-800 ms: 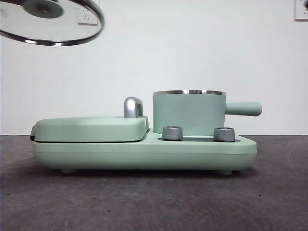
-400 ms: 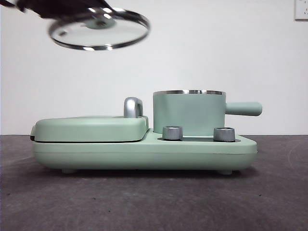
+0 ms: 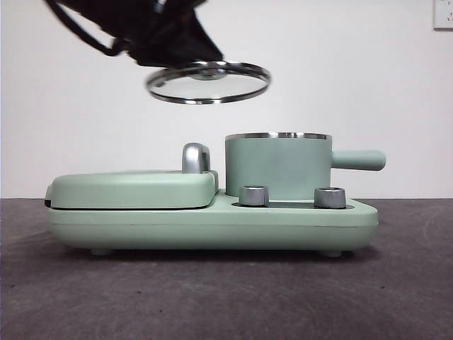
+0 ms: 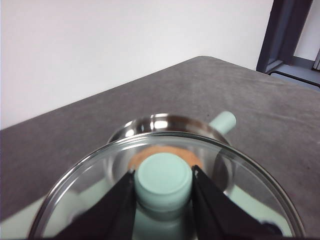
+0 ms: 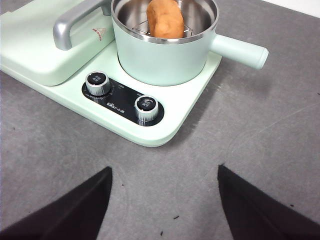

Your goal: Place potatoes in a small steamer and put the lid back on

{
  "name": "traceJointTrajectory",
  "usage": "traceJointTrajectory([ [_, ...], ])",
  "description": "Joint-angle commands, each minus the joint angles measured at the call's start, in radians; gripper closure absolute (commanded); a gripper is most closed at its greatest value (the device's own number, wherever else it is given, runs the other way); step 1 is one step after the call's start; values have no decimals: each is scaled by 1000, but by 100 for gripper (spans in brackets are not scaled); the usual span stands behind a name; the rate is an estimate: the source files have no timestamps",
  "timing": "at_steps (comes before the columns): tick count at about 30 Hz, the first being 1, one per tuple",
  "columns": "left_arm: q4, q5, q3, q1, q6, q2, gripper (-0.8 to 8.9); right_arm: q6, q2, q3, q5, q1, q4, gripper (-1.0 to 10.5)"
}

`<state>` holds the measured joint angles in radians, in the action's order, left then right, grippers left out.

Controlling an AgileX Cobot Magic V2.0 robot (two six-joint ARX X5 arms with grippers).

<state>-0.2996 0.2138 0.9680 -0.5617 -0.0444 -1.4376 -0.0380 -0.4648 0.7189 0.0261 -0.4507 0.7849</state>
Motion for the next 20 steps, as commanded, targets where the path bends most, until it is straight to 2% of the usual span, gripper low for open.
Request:
traceJointTrajectory([
  [1,-37,3,94,-16,-23,-81,799,-30,-2,5,-1,-5,-5,623],
  [11,-25,4,336,-45,-106,-300,799,-35,-3,5,-1,-5,-5,623],
  [20,-40,5,423,-63,-128,-417,799,-52,-3,5,-3,-5,-6,623],
])
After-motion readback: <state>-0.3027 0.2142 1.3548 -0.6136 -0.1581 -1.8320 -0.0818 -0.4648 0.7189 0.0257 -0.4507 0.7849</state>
